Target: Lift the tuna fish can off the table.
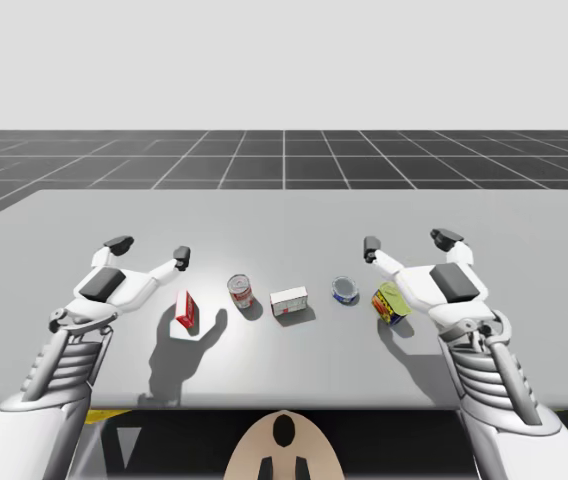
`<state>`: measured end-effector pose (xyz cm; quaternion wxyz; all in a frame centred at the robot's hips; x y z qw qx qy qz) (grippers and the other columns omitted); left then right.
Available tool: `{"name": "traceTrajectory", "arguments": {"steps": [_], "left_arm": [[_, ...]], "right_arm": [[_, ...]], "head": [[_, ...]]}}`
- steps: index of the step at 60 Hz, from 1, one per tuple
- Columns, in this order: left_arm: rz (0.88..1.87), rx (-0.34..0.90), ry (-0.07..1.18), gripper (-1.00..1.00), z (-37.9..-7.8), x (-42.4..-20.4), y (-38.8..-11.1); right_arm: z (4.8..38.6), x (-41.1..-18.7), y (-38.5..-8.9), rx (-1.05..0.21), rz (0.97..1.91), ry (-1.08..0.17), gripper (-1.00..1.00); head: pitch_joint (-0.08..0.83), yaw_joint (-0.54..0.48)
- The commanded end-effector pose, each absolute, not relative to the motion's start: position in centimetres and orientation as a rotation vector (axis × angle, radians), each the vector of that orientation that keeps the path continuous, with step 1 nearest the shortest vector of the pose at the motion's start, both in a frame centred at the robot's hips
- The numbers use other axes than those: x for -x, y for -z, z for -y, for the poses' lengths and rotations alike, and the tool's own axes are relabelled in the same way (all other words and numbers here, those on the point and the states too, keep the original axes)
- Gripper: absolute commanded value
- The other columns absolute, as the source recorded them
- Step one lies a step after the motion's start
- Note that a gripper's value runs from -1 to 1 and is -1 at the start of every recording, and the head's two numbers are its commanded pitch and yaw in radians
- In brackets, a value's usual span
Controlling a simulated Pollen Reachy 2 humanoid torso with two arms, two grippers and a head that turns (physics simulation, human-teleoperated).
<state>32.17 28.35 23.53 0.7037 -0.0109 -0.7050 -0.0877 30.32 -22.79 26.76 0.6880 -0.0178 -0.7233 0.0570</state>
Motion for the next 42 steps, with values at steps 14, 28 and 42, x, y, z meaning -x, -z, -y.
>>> {"name": "traceTrajectory", "arguments": {"steps": [14,28,42], "left_arm": [[1.57,0.014,0.198,-1.0,-28.26,-32.13,-23.55],[1.568,0.01,0.197,-1.0,-28.36,-32.18,-23.53],[1.568,0.01,0.199,-1.0,-28.38,-32.17,-23.63]], "right_arm": [[22.67,-30.09,-27.04,0.114,1.651,-0.121,-1.0],[22.68,-29.92,-26.91,0.072,1.657,-0.135,-1.0],[22.78,-29.87,-26.86,0.074,1.676,-0.077,-1.0]], "head": [[0.108,-0.01],[0.296,-0.03],[0.462,-0.08]]}}
